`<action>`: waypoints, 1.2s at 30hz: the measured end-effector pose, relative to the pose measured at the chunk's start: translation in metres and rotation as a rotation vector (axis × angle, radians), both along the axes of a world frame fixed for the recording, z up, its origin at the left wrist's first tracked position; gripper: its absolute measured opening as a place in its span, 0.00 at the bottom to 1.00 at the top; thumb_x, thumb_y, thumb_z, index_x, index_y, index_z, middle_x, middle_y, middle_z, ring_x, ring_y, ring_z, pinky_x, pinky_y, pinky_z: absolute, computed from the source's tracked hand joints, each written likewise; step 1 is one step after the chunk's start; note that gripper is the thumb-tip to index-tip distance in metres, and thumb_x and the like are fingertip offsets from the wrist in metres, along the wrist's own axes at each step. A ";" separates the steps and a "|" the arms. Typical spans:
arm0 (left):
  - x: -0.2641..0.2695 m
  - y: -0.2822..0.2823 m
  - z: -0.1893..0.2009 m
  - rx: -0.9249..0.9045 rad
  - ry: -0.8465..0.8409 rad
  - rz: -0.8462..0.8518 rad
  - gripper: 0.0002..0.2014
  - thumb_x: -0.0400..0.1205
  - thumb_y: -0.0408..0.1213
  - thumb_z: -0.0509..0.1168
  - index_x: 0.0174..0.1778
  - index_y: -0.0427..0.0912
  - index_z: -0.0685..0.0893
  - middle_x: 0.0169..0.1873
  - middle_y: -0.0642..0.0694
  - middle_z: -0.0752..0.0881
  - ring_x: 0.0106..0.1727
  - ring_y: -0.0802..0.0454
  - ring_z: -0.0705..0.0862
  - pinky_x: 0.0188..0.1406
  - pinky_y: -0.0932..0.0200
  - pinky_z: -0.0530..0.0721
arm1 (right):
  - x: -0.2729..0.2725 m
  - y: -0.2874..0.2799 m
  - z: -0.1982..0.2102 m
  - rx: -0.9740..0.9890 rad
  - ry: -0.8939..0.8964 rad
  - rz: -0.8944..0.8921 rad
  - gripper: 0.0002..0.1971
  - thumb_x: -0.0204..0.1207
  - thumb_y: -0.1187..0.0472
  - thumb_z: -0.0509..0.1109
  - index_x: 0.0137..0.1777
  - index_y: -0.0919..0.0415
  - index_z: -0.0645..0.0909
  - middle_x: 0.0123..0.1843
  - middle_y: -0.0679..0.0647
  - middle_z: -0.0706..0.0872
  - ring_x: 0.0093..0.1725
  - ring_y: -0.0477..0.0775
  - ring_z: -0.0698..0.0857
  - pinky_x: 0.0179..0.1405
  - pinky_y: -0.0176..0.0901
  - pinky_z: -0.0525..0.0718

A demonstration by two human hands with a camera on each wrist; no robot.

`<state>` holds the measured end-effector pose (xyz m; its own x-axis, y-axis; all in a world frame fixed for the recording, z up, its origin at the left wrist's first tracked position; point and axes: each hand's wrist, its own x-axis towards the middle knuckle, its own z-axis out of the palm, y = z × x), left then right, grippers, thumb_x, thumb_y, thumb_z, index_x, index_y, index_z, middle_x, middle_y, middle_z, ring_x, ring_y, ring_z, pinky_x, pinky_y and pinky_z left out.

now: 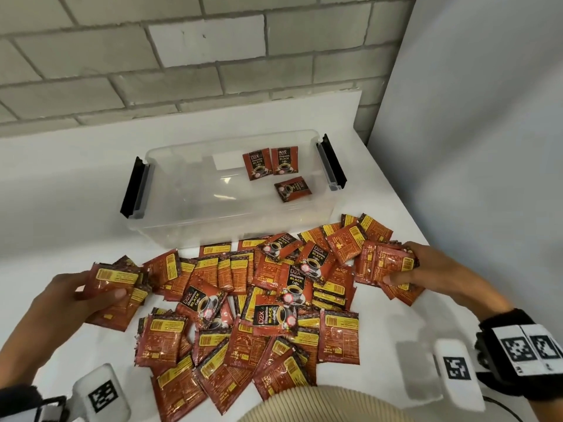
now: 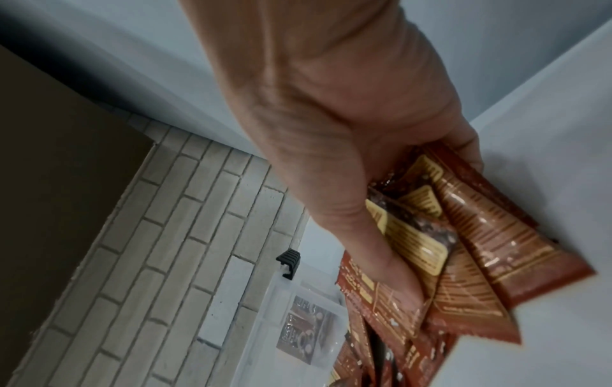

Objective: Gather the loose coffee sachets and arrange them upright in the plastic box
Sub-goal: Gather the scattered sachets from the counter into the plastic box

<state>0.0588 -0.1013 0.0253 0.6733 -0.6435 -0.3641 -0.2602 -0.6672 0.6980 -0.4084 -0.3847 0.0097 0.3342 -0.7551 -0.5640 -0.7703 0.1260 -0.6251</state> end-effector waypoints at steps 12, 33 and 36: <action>-0.056 -0.038 0.102 -0.284 0.095 -0.165 0.37 0.51 0.65 0.81 0.56 0.55 0.89 0.47 0.48 0.92 0.48 0.49 0.91 0.57 0.37 0.82 | 0.021 -0.003 0.090 0.012 -0.364 0.087 0.35 0.53 0.49 0.87 0.59 0.55 0.79 0.46 0.53 0.92 0.46 0.52 0.91 0.33 0.34 0.84; -0.074 -0.252 0.045 -0.067 0.405 -0.236 0.35 0.70 0.13 0.71 0.70 0.37 0.69 0.54 0.34 0.86 0.52 0.37 0.87 0.43 0.46 0.90 | 0.224 -0.058 0.063 0.010 -0.148 0.301 0.45 0.68 0.77 0.76 0.79 0.61 0.53 0.59 0.55 0.77 0.65 0.58 0.78 0.62 0.49 0.81; -0.073 -0.252 0.044 0.014 0.341 -0.274 0.42 0.68 0.15 0.74 0.74 0.41 0.63 0.58 0.34 0.84 0.53 0.35 0.86 0.49 0.42 0.89 | 0.225 -0.059 0.054 -0.032 -0.080 0.355 0.51 0.65 0.76 0.77 0.81 0.58 0.49 0.73 0.59 0.71 0.70 0.59 0.74 0.63 0.47 0.78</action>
<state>-0.0143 -0.3537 0.0691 0.3178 -0.7749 -0.5463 -0.1854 -0.6159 0.7657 -0.1832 -0.4440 0.0638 0.6205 -0.6009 -0.5039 -0.7113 -0.1607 -0.6843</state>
